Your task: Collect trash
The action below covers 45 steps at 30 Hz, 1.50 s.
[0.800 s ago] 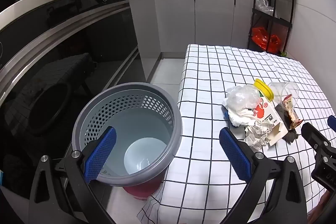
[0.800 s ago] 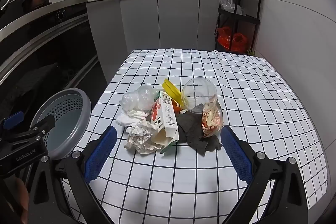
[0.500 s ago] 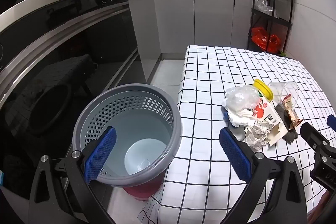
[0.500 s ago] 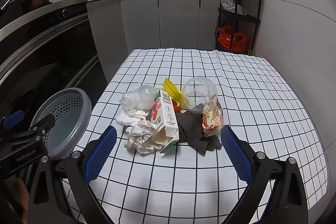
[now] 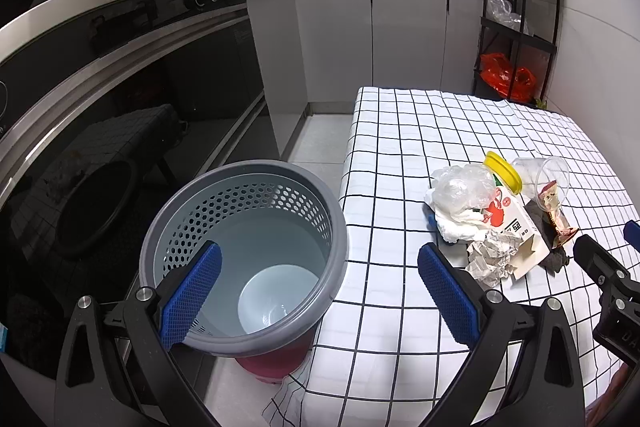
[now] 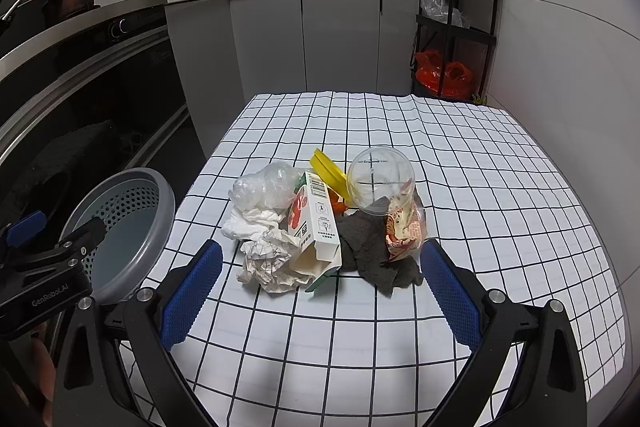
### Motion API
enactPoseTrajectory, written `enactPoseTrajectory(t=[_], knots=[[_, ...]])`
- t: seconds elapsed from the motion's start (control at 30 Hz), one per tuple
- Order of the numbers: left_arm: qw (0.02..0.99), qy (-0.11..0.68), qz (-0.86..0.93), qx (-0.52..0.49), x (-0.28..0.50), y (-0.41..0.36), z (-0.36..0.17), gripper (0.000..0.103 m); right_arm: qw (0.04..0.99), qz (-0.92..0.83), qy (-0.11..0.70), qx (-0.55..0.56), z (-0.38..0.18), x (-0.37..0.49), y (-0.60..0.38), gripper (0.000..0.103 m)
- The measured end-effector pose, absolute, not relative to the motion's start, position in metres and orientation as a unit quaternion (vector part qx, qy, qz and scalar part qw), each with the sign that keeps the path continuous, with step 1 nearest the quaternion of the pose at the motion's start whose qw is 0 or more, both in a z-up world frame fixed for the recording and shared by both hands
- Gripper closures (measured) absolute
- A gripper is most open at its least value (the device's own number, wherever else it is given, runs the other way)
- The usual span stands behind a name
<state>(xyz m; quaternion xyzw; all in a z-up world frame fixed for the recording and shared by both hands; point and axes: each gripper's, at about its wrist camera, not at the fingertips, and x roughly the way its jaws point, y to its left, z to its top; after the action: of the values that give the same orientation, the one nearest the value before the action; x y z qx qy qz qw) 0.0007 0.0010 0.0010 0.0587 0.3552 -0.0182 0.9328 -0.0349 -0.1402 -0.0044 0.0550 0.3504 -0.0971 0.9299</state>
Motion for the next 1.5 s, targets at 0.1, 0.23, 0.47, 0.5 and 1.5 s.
enactPoseTrajectory(t=[0.1,0.23,0.47,0.5,1.5], knots=[[0.933,0.355,-0.019,0.059,0.0006,0.0008,0.0010,0.006,0.930,-0.097,0.349,0.055,-0.0046,-0.0352,-0.1401,0.008],[0.933,0.355,-0.018,0.059,0.0004,0.0005,0.0008,0.006,0.930,-0.098,0.349,0.055,-0.0048,-0.0349,-0.1400,0.008],[0.933,0.354,-0.018,0.059,0.0003,0.0007,0.0008,0.006,0.931,-0.097,0.348,0.055,-0.0046,-0.0357,-0.1403,0.008],[0.933,0.354,-0.018,0.059,0.0005,0.0011,0.0009,0.006,0.931,-0.097,0.349,0.056,-0.0043,-0.0357,-0.1408,0.008],[0.934,0.352,-0.016,0.058,0.0009,0.0025,0.0017,0.006,0.931,-0.097,0.348,0.056,-0.0038,-0.0359,-0.1407,0.008]])
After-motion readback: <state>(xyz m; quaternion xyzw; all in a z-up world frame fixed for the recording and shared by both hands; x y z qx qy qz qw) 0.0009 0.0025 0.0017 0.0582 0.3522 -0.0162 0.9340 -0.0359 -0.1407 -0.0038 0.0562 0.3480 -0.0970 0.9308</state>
